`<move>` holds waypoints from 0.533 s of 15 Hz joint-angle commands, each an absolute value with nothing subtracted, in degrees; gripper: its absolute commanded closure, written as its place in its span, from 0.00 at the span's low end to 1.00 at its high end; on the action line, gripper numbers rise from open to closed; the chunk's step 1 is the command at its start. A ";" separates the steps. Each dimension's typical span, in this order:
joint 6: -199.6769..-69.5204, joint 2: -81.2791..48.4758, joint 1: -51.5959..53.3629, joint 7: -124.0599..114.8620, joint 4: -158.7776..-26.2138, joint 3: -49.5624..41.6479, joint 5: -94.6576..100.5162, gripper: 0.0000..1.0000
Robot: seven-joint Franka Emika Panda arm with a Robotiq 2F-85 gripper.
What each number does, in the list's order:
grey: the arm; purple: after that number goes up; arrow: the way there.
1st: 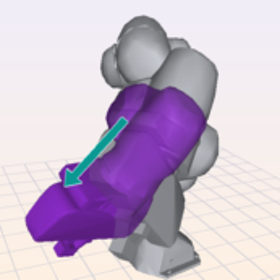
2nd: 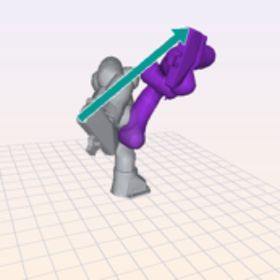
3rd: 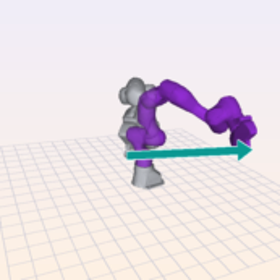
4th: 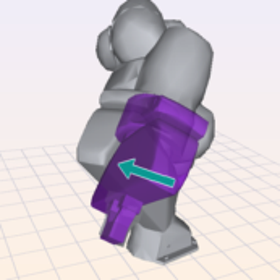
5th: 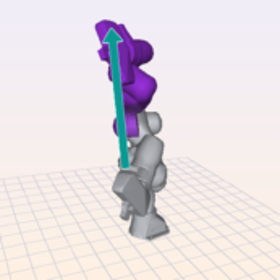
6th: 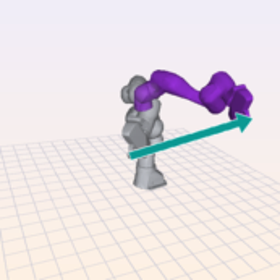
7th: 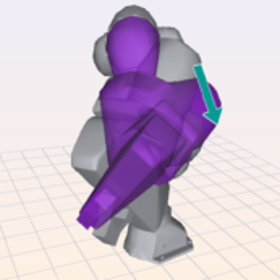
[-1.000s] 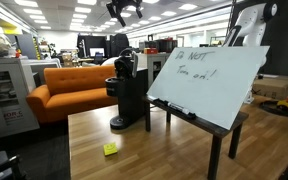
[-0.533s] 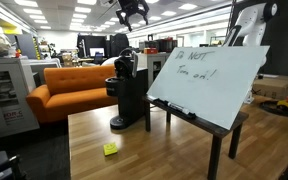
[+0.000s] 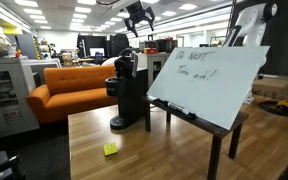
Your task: Close the coffeemaker
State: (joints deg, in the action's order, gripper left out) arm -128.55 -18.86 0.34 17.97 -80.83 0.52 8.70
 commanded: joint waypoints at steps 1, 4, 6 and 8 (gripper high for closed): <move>-124.86 -23.13 0.00 20.39 -74.54 1.41 8.17 0.00; -124.69 -25.50 0.08 21.32 -72.65 1.93 8.24 0.00; -124.83 -26.65 0.06 22.22 -72.22 2.31 8.25 0.00; -124.98 -27.45 -0.01 23.13 -72.43 2.66 8.17 0.00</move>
State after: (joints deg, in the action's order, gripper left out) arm -127.22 -25.75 0.38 20.54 -74.95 1.88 8.70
